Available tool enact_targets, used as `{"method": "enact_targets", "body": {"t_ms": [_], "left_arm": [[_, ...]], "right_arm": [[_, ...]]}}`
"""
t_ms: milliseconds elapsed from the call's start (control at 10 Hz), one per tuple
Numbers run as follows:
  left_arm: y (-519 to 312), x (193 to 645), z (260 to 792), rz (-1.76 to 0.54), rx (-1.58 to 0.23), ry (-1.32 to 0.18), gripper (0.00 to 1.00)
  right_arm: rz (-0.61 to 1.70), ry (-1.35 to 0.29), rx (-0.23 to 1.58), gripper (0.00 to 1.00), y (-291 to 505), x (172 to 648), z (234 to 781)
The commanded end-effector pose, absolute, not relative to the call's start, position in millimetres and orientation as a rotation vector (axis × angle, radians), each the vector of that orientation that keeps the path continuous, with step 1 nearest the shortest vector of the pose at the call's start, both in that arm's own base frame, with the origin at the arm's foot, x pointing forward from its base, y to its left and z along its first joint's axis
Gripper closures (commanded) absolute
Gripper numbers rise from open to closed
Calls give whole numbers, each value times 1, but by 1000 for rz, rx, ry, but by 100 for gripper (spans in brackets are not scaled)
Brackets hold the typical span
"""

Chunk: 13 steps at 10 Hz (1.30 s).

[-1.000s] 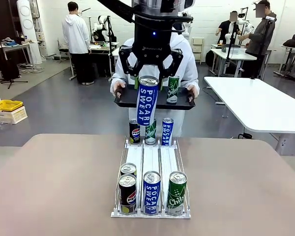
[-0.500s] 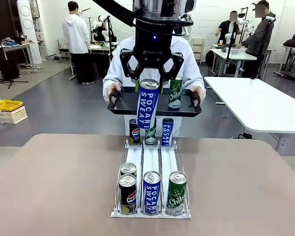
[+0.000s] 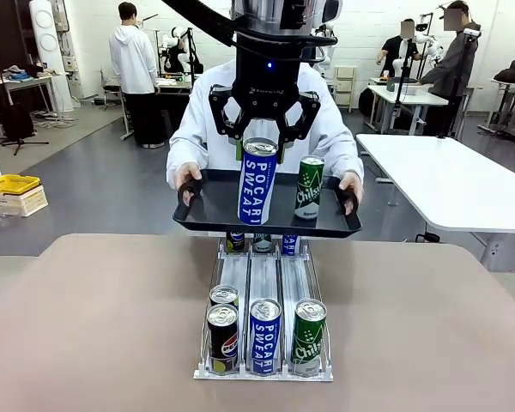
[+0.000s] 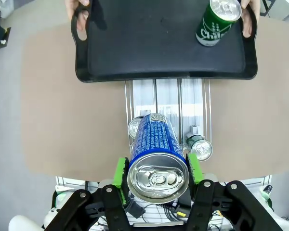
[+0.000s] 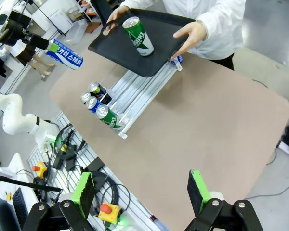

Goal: Retrieve and hand over the desired beverage to the person.
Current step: Place the picked can on the Handle tray extended by the person.

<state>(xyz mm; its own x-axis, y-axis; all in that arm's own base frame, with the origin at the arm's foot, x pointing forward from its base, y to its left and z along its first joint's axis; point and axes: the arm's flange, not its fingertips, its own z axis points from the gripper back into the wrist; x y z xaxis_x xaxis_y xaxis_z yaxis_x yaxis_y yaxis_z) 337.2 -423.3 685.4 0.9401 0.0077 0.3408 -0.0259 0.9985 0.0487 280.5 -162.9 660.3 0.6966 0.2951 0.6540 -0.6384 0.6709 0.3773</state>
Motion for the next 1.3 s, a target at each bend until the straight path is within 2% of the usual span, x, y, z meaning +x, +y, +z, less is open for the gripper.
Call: {"method": "enact_targets", "body": {"t_ms": [0, 1200], "left_arm": [[-423, 335, 692, 38, 53, -360, 54], [-423, 335, 692, 38, 53, -360, 54]], "right_arm": [[581, -603, 653, 0, -163, 282, 660], [581, -603, 653, 0, -163, 282, 660]]}}
